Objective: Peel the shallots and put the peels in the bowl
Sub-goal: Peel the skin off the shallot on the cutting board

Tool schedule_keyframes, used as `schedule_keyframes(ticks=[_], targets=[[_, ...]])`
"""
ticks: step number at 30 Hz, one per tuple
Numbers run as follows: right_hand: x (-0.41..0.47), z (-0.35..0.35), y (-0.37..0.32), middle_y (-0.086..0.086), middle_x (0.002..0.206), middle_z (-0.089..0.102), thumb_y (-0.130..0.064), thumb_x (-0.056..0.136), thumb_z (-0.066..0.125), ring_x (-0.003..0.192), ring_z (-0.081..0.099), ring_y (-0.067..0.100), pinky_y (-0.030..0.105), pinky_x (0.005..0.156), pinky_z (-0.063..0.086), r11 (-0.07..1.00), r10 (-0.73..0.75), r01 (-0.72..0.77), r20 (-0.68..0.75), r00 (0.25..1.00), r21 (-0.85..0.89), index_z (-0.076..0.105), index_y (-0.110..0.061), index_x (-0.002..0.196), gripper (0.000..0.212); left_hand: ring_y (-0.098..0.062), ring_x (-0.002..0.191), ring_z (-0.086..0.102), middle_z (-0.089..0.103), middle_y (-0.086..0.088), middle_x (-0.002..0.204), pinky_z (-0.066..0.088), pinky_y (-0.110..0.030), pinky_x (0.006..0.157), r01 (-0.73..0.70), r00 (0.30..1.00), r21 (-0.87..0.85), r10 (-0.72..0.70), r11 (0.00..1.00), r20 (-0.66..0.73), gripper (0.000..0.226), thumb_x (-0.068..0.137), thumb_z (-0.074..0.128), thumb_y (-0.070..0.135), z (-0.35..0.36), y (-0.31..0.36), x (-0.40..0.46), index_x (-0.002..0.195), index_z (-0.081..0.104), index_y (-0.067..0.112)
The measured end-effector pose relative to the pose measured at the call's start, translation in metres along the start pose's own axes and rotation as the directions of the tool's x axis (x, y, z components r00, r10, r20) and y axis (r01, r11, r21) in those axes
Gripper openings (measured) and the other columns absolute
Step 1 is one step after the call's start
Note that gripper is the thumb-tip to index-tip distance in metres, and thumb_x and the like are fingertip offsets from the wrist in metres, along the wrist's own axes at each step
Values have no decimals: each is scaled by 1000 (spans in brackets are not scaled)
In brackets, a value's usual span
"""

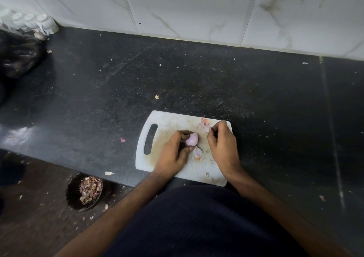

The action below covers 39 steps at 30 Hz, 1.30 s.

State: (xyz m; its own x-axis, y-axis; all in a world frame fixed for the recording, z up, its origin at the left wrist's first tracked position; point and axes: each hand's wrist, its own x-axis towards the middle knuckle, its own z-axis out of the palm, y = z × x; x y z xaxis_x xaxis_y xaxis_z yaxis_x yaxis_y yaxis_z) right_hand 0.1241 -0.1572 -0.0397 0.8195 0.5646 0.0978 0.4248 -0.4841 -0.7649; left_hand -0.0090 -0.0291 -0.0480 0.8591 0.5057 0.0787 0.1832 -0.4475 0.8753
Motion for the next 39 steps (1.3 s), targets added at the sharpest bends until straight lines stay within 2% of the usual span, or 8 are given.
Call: schedule_keyframes(ticks=[3, 7, 13, 18, 25, 30, 35, 39], targets=[[-1, 0, -2, -4, 97, 63, -16, 98, 60, 78, 62, 12, 39, 65, 55, 998, -62, 63, 34, 997, -22, 52, -15, 105, 10, -8, 114, 65, 66, 4, 123, 53, -24, 96, 15, 999, -34, -16, 999, -42, 36, 96, 71, 7, -2, 2, 0, 125, 53, 17], [-6, 2, -1, -13, 124, 51, -16, 98, 56, 98, 61, 6, 33, 68, 56, 969, -203, 224, 184, 962, -103, 59, -28, 120, 25, -5, 116, 61, 62, 0, 127, 50, -19, 97, -38, 999, 6, 38, 999, -15, 44, 95, 71, 9, -3, 2, 3, 136, 53, 7], [-4, 0, -1, -19, 106, 58, -43, 99, 58, 89, 61, 2, 33, 70, 55, 983, -182, 185, 194, 964, 7, 65, -31, 105, 15, -14, 108, 63, 61, -1, 119, 53, -26, 88, -73, 997, 37, 74, 997, -16, 36, 89, 77, 5, -4, 3, 4, 121, 61, 8], [1, -2, 6, -17, 87, 60, -30, 93, 71, 76, 63, 8, 38, 67, 54, 976, -161, 125, 204, 966, 178, 72, -22, 87, 10, -14, 111, 62, 61, -4, 120, 52, -28, 93, -113, 994, 32, 113, 993, -6, 37, 84, 79, 2, -4, 3, 2, 116, 60, 5], [3, -6, 7, -12, 84, 67, -15, 87, 78, 78, 66, 10, 23, 69, 52, 960, -140, 71, 247, 959, 269, 79, -16, 90, 3, -7, 114, 65, 64, 6, 122, 53, -22, 90, -75, 997, -10, 75, 997, 6, 29, 87, 82, 7, -3, 3, 0, 107, 62, 8], [5, -6, 8, -11, 83, 67, -17, 86, 80, 75, 66, 10, 25, 67, 53, 959, -125, 51, 258, 958, 278, 79, -18, 89, 3, -6, 117, 63, 62, 11, 125, 51, -20, 93, -66, 998, -20, 66, 998, 13, 24, 91, 77, 3, -3, 2, 0, 108, 60, 5], [3, 1, 7, -14, 84, 62, -24, 91, 71, 74, 63, 8, 36, 68, 55, 985, -108, 79, 193, 975, 154, 71, -21, 85, 7, -8, 117, 62, 61, 3, 125, 53, -25, 93, -92, 996, -26, 91, 995, -21, 27, 91, 76, 4, -3, 3, 0, 111, 58, 3], [1, -4, 5, -13, 89, 63, -29, 98, 64, 82, 65, 8, 36, 72, 55, 971, -144, 103, 182, 973, 216, 71, -20, 92, 14, -12, 114, 63, 60, -2, 123, 55, -29, 91, -119, 993, 3, 119, 993, 14, 25, 91, 76, 5, -2, 4, -1, 106, 57, 6]])
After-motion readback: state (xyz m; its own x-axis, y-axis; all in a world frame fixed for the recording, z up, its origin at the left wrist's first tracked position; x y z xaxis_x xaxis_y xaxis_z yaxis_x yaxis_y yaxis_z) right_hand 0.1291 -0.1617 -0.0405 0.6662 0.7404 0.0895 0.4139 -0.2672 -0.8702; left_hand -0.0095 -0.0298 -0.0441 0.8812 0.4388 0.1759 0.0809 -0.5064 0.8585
